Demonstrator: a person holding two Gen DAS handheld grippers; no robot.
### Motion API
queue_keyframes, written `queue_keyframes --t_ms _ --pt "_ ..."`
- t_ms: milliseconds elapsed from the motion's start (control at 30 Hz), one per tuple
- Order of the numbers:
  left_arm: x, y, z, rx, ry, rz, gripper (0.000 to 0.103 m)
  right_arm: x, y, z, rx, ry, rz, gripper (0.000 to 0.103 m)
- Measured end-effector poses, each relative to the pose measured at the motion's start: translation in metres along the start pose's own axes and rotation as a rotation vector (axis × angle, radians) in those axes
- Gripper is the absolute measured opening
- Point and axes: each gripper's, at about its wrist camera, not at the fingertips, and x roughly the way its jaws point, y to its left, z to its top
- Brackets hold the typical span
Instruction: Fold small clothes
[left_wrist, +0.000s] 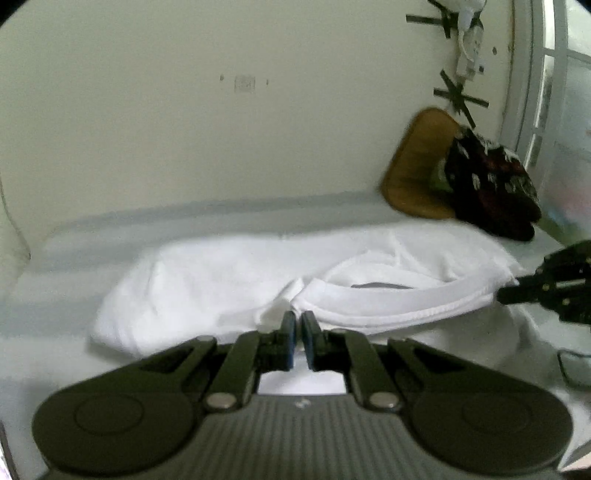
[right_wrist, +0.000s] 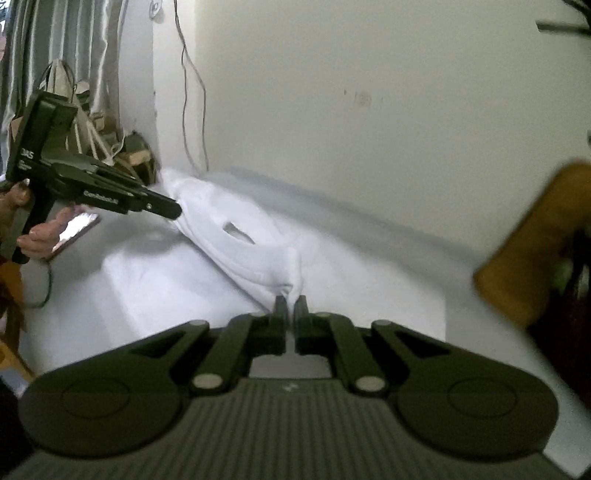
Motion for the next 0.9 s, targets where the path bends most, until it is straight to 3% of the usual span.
queue_keyframes --t_ms 133,200,233,300,333,500,633,733,800,833,867,900 --pt "0.008 -0.005 -0.032 -0.007 0.090 0.053 0.013 0.000 0.013 -0.044 0.012 0.053 -0.037 0.008" --pt "-0.001 0.001 -0.039 -0.027 0.108 0.036 0.018 0.007 0.011 -0.055 0.037 0.073 -0.055 0.015" --pt "-0.010 0.004 -0.040 -0.033 0.094 0.029 0.024 0.005 0.011 -0.057 0.046 0.082 -0.039 0.019" --pt "-0.034 0.016 -0.035 -0.043 0.026 0.042 0.036 -0.005 0.011 -0.045 0.053 0.069 0.001 0.042" --pt "-0.041 0.022 -0.027 -0.057 -0.014 0.059 0.042 -0.014 0.008 -0.040 0.055 0.042 0.018 0.044" --pt "-0.035 0.053 0.016 -0.172 -0.110 0.089 0.042 -0.032 -0.014 -0.002 0.153 -0.118 0.003 0.048" --pt "0.009 0.056 0.034 -0.219 -0.080 0.071 0.042 0.005 -0.023 0.010 0.250 -0.147 -0.052 0.048" --pt "0.050 0.037 0.036 -0.190 -0.014 0.036 0.042 0.048 -0.023 0.010 0.245 -0.059 -0.089 0.048" --pt "0.072 0.030 0.031 -0.157 0.055 0.079 0.044 0.067 -0.028 0.003 0.203 0.010 -0.149 0.046" --pt "0.090 0.027 0.028 -0.137 0.105 0.113 0.044 0.071 -0.032 -0.001 0.187 0.033 -0.182 0.044" --pt "0.097 0.024 0.024 -0.106 0.094 0.135 0.046 0.072 -0.039 -0.007 0.187 0.038 -0.208 0.039" --pt "0.101 0.017 0.020 -0.047 0.060 0.168 0.047 0.068 -0.047 -0.012 0.207 0.024 -0.207 0.027"
